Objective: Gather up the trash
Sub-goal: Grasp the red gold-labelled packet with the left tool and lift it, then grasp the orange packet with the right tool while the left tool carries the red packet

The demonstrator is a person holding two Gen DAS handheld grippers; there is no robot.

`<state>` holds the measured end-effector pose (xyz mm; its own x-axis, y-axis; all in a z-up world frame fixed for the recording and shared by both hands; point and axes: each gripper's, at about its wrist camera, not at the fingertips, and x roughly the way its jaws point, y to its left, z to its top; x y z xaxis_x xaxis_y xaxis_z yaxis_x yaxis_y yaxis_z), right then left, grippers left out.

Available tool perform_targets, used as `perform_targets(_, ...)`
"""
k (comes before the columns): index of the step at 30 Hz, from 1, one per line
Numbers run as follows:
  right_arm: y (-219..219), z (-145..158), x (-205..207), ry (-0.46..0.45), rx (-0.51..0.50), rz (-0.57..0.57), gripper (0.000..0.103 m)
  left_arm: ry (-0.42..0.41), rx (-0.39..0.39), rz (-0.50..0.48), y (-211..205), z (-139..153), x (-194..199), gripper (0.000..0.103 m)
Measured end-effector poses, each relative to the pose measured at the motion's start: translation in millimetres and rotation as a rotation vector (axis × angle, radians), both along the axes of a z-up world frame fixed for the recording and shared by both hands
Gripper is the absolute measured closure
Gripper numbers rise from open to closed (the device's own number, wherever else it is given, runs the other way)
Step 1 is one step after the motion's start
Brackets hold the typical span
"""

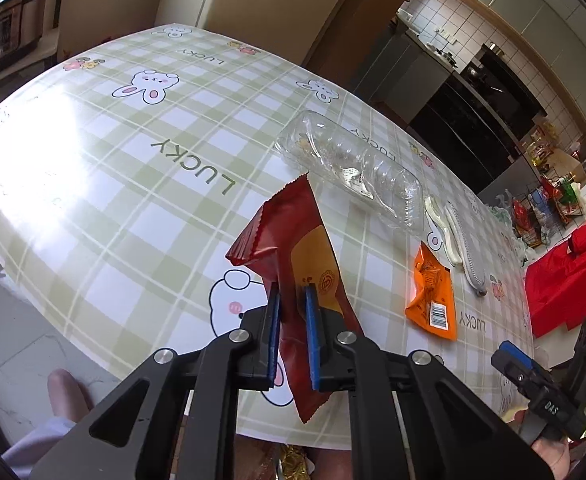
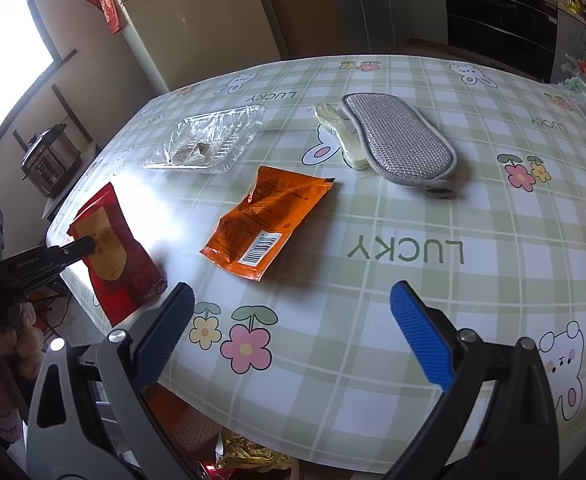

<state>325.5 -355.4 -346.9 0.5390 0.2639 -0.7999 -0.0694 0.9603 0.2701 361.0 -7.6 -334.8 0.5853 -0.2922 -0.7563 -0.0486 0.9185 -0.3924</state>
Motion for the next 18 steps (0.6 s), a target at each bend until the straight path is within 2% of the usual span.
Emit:
perform_targets(5, 16.9, -7.1, 23.3, 0.025, 0.011, -0.001, 0.006, -0.032, -0.002, 0.008, 14.5, 5.4, -12.2, 0.092)
perform_targets(11, 47.0, -21.2, 59.0, 0.06, -0.039, -0.036, 0.006, -0.055, -0.027, 0.018, 27.3, 9.9, -21.5, 0.093)
perform_targets(18, 79.6, -36.1, 90.4, 0.091, -0.198, -0.088, 0.006, -0.087, -0.022, 0.019, 38.1, 14.8, -32.9, 0.093)
